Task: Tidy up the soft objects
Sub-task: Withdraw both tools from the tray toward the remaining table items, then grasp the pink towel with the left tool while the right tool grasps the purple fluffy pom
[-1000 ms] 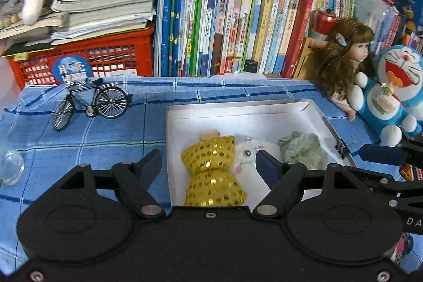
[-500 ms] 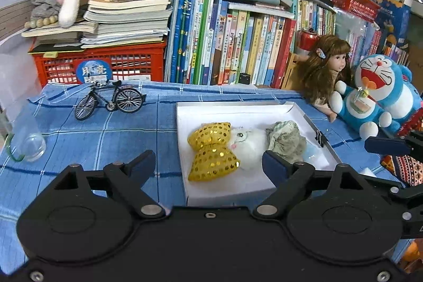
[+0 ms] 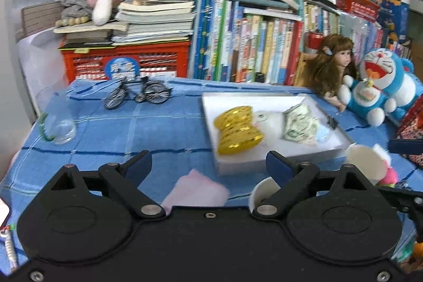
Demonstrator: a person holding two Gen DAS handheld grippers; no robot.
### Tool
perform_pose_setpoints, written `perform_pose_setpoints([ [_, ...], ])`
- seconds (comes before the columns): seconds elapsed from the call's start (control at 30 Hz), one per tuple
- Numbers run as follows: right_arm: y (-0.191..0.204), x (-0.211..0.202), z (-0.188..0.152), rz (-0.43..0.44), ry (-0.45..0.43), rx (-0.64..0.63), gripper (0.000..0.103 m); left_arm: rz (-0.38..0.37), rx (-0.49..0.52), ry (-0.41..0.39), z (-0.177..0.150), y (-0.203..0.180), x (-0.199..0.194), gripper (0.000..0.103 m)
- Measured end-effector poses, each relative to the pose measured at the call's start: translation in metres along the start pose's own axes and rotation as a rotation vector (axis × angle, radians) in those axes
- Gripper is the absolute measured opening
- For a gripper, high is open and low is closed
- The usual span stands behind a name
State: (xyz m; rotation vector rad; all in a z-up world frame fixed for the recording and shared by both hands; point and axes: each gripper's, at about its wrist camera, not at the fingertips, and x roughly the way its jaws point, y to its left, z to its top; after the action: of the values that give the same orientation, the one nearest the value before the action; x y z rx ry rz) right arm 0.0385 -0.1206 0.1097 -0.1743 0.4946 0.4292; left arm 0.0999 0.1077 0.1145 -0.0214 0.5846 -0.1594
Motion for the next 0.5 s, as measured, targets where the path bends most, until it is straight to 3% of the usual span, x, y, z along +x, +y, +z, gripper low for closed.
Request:
perform_pose_setpoints([
  [0.2,0.015,-0.003,-0.019,0.032,-0.005,-0.085,0.099,0.025,-0.040,0.008,-0.024,0.022,0.006,0.092],
  [0.5,0.040,0.012,-0.043,0.078,0.053,-0.197,0.100,0.022,-0.119,0.072,-0.053,0.045,0.037,0.091],
])
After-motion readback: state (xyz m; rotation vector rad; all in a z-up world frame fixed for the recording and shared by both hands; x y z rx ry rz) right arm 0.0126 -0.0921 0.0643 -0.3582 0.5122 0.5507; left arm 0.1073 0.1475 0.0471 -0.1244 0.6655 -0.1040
